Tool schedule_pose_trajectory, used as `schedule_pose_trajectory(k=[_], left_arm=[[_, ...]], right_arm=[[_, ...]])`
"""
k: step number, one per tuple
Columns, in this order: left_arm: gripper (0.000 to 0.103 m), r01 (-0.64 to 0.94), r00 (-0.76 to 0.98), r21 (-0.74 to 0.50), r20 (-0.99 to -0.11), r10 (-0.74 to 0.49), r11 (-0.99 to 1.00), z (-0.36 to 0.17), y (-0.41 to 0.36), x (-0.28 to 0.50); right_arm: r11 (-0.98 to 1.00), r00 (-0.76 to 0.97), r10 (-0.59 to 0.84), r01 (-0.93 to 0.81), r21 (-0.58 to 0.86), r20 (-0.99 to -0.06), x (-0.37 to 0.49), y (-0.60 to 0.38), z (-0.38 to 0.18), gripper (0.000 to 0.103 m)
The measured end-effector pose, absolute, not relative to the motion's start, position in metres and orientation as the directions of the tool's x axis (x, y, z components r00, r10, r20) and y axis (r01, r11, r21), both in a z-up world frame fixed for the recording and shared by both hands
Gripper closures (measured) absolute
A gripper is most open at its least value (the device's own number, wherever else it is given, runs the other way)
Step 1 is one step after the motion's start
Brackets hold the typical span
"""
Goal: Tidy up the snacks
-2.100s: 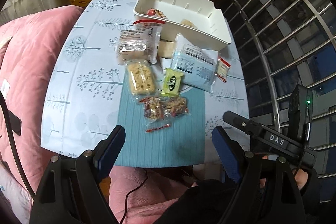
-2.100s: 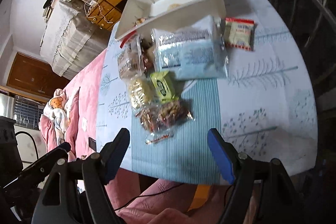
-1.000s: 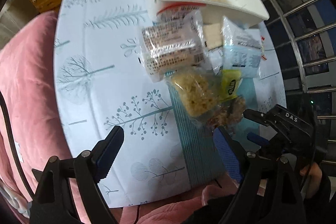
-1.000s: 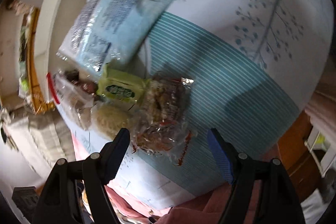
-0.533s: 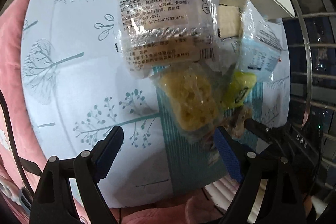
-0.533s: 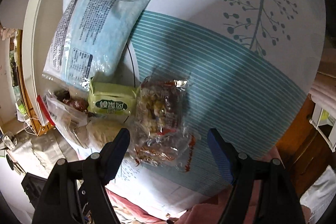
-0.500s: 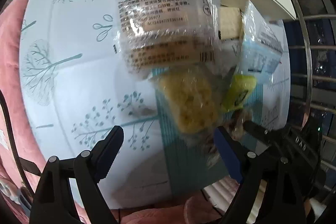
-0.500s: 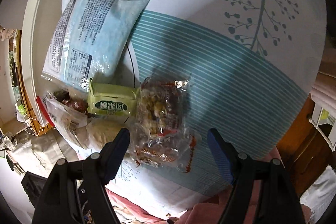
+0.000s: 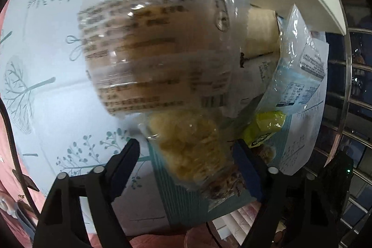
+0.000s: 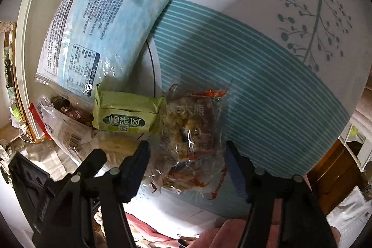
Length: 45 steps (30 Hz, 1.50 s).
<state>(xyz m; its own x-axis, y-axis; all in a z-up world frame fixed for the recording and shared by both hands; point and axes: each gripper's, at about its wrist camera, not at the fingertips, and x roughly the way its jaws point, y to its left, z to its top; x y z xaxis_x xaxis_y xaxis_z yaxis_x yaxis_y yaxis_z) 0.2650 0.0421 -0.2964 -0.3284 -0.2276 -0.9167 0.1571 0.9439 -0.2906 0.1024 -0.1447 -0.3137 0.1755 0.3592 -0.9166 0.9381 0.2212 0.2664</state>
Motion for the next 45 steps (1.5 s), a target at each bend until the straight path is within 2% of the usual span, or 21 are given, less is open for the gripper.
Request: schedule_pose_trajectory(k=[2, 8, 11, 14, 28, 36, 45], left_arm=[[0.035, 0.158, -0.348, -0.287, -0.912, -0.218, 0.945, -0.3, 0.039, 0.265], [0.038, 0.148, -0.374, -0.261, -0.908, -0.191, 0.954, -0.308, 0.034, 0.268], [0.046, 0.127, -0.382, -0.264, -0.902, -0.198, 0.956, -0.31, 0.038, 0.27], [0.048, 0.122, -0.393, -0.281, -0.894, -0.214, 0.952, -0.309, 0.046, 0.273], [0.049, 0.074, -0.377, -0.296, -0.892, -0.248, 0.952, -0.272, 0.11, 0.275], [0.049, 0.056, -0.339, -0.313, -0.899, -0.277, 0.948, -0.236, 0.144, 0.261], [0.049, -0.018, -0.287, -0.318, -0.906, -0.31, 0.948, -0.2, 0.175, 0.277]], right_arm=[[0.228, 0.171, 0.356, 0.937, 0.263, -0.919, 0.104, -0.144, -0.309, 0.039], [0.27, 0.128, 0.345, 0.935, 0.229, -0.93, 0.12, -0.15, -0.3, 0.044], [0.296, 0.108, 0.335, 0.931, 0.213, -0.936, 0.128, -0.15, -0.298, 0.049], [0.33, 0.087, 0.317, 0.923, 0.196, -0.944, 0.136, -0.146, -0.293, 0.053], [0.357, 0.123, 0.284, 0.907, 0.223, -0.951, 0.144, -0.116, -0.27, 0.054], [0.371, 0.199, 0.24, 0.886, 0.279, -0.95, 0.141, -0.114, -0.235, 0.054], [0.49, 0.302, 0.147, 0.805, 0.334, -0.942, 0.17, -0.132, -0.187, 0.054]])
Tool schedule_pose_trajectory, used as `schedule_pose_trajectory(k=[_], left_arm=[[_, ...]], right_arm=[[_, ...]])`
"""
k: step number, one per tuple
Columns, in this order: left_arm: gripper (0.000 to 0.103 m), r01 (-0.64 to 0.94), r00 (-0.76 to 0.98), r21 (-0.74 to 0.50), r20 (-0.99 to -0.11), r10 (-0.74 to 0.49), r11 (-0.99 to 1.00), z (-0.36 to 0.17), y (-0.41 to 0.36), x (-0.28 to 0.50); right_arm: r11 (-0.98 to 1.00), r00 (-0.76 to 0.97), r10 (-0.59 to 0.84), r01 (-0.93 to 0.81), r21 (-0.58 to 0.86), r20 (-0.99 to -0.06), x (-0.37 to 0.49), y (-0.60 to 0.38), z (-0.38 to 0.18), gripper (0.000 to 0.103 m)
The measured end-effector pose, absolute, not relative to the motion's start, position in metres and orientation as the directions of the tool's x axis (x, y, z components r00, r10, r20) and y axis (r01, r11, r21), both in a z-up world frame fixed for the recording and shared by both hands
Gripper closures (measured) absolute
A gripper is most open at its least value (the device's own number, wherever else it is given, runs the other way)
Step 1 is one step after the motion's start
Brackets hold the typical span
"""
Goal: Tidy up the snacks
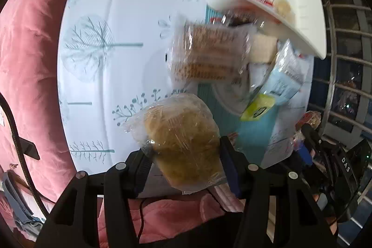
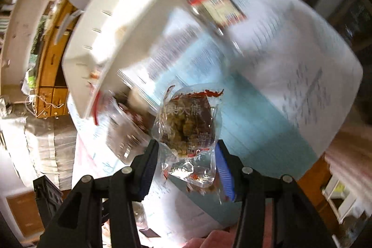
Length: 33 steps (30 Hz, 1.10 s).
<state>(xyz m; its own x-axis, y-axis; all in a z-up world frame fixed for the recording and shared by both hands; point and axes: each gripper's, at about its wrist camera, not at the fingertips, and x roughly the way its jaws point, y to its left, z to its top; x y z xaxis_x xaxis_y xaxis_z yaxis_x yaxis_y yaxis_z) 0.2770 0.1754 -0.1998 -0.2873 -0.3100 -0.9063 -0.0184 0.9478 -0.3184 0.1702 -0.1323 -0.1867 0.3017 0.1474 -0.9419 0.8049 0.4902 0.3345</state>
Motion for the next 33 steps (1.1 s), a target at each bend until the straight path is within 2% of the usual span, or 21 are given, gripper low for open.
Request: schedule_pose_trajectory(k=[10, 19, 33], left_arm=[[0.049, -0.014, -0.152, -0.338, -0.929, -0.336, 0.941, -0.141, 0.138, 0.315], [0.048, -0.012, 0.018, -0.362, -0.932, -0.362, 0.932, -0.09, 0.075, 0.358], [0.048, 0.03, 0.198, -0.418, -0.888, -0.415, 0.908, -0.078, 0.004, 0.394]], right_arm=[[0.604, 0.406, 0.107, 0.699, 0.384, -0.907, 0.202, -0.177, -0.145, 0.054], [0.681, 0.469, 0.162, 0.583, 0.442, -0.868, 0.23, -0.215, -0.129, 0.054], [0.813, 0.591, 0.151, 0.382, 0.439, -0.793, 0.268, -0.262, -0.126, 0.054]])
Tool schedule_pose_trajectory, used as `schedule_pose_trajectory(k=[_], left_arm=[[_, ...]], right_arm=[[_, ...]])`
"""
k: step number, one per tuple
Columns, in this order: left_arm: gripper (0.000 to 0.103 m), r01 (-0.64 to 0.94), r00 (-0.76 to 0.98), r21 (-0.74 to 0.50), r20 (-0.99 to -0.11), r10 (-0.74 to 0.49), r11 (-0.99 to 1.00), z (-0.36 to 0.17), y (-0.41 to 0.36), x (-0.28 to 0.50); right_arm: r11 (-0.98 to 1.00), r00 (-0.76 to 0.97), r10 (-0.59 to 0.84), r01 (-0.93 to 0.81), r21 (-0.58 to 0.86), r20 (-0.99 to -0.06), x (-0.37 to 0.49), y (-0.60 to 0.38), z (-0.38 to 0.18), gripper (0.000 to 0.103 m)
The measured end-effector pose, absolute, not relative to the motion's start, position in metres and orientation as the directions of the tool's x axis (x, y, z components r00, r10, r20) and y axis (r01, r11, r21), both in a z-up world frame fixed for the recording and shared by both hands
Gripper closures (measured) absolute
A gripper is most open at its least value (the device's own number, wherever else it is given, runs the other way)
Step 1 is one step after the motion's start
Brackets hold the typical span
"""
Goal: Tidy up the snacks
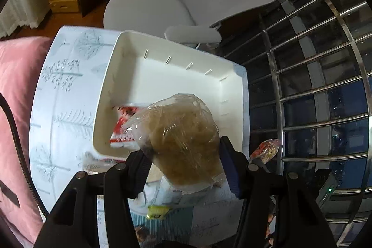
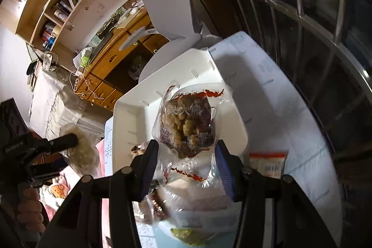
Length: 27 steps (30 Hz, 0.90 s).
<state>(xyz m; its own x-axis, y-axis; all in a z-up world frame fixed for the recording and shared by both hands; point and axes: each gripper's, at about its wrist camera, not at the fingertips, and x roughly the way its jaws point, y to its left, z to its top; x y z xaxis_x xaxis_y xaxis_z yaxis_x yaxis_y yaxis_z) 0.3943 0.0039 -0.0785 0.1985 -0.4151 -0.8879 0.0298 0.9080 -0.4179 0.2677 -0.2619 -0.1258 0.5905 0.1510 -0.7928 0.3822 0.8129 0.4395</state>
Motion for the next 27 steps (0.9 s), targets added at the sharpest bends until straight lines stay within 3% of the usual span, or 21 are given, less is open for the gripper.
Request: schedule_pose_trajectory(k=[4, 7, 27], left_arm=[[0.047, 0.029, 0.211, -0.42, -0.884, -0.417, 0.907, -0.08, -0.006, 0.399], [0.025, 0.013, 0.229, -0.409, -0.887, -0.401, 0.913, -0.083, -0.009, 0.401], [0.024, -0.005, 0.173, -0.393, -0.906, -0.386, 0.919, -0.101, 0.016, 0.367]], right_arm=[[0.814, 0.595, 0.159, 0.373, 0.446, -0.788, 0.274, -0.27, -0.131, 0.051], [0.806, 0.591, 0.17, 0.376, 0.456, -0.788, 0.278, -0.274, -0.139, 0.039], [0.811, 0.574, 0.15, 0.394, 0.432, -0.805, 0.273, -0.264, -0.142, 0.037]])
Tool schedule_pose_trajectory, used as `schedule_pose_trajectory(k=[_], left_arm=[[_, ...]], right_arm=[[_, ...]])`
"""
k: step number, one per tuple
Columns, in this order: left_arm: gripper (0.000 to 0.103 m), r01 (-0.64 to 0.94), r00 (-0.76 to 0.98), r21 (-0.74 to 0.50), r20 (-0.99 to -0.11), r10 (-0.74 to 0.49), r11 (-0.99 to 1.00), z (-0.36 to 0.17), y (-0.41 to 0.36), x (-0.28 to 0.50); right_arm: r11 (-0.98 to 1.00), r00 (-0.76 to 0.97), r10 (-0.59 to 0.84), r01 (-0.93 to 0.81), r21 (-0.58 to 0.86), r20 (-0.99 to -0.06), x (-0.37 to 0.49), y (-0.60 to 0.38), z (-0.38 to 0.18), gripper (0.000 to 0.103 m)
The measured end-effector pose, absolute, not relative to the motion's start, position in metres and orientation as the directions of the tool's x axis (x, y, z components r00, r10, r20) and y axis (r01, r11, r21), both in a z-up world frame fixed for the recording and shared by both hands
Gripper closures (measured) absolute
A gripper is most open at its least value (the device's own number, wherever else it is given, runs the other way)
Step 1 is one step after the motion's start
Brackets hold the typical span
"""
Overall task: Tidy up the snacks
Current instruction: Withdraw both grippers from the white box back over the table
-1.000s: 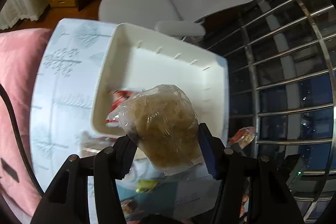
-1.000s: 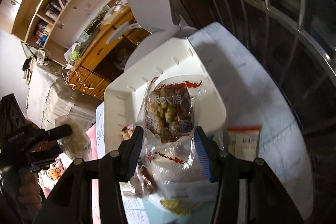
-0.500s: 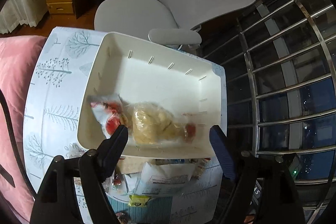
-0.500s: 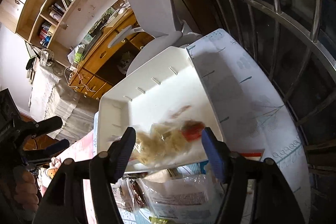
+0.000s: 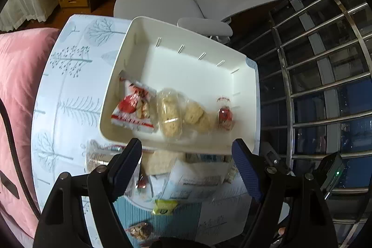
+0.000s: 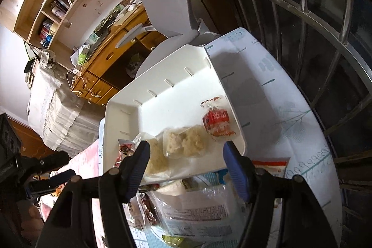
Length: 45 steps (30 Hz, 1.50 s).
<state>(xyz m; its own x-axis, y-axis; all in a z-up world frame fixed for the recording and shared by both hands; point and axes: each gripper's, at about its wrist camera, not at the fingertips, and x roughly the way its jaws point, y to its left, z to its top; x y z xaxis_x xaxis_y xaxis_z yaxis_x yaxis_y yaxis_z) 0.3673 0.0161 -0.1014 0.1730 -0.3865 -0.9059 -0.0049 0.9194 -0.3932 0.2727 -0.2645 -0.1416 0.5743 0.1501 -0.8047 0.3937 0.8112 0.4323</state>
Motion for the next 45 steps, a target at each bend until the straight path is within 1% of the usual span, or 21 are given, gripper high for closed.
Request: schedule_pose_trajectory(k=[4, 11, 16, 23, 31, 36, 38, 41, 43, 45], left_arm=[[0.024, 0.016, 0.168, -0.4, -0.902, -0.397, 0.916, -0.096, 0.024, 0.354], [0.024, 0.109, 0.155, -0.406, -0.895, -0.419, 0.907, -0.081, 0.038, 0.331], [0.024, 0.15, 0.129, -0.422, -0.888, -0.441, 0.894, -0.076, 0.056, 0.314], [0.024, 0.221, 0.119, -0.416, -0.886, -0.447, 0.882, -0.069, 0.097, 0.291], [0.024, 0.305, 0.07, -0.375, -0.908, -0.414, 0.875, -0.084, 0.13, 0.274], [0.024, 0.37, 0.036, -0.36, -0.916, -0.4, 0.856, -0.097, 0.138, 0.266], [0.024, 0.395, 0.03, -0.349, -0.92, -0.391, 0.85, -0.101, 0.138, 0.263], [0.024, 0.436, 0.018, -0.332, -0.926, -0.377, 0.836, -0.109, 0.139, 0.26], [0.024, 0.459, 0.003, -0.324, -0.931, -0.366, 0.827, -0.114, 0.137, 0.259], [0.024, 0.491, 0.003, -0.307, -0.935, -0.354, 0.815, -0.119, 0.134, 0.259]], right_arm=[[0.816, 0.576, 0.145, 0.391, 0.426, -0.805, 0.263, -0.254, -0.134, 0.037], [0.83, 0.594, 0.111, 0.386, 0.404, -0.797, 0.238, -0.223, -0.114, 0.037], [0.812, 0.595, 0.071, 0.432, 0.392, -0.801, 0.212, -0.201, -0.107, 0.034], [0.778, 0.593, -0.006, 0.509, 0.369, -0.805, 0.172, -0.165, -0.107, 0.034], [0.718, 0.581, -0.066, 0.592, 0.366, -0.811, 0.13, -0.125, -0.121, 0.034], [0.702, 0.57, -0.098, 0.621, 0.349, -0.816, 0.108, -0.103, -0.132, 0.031], [0.707, 0.567, -0.107, 0.621, 0.338, -0.817, 0.101, -0.095, -0.137, 0.028], [0.722, 0.571, -0.114, 0.61, 0.327, -0.813, 0.09, -0.084, -0.144, 0.027], [0.732, 0.589, -0.097, 0.589, 0.344, -0.802, 0.082, -0.079, -0.15, 0.027], [0.759, 0.576, -0.093, 0.569, 0.317, -0.812, 0.078, -0.073, -0.155, 0.026]])
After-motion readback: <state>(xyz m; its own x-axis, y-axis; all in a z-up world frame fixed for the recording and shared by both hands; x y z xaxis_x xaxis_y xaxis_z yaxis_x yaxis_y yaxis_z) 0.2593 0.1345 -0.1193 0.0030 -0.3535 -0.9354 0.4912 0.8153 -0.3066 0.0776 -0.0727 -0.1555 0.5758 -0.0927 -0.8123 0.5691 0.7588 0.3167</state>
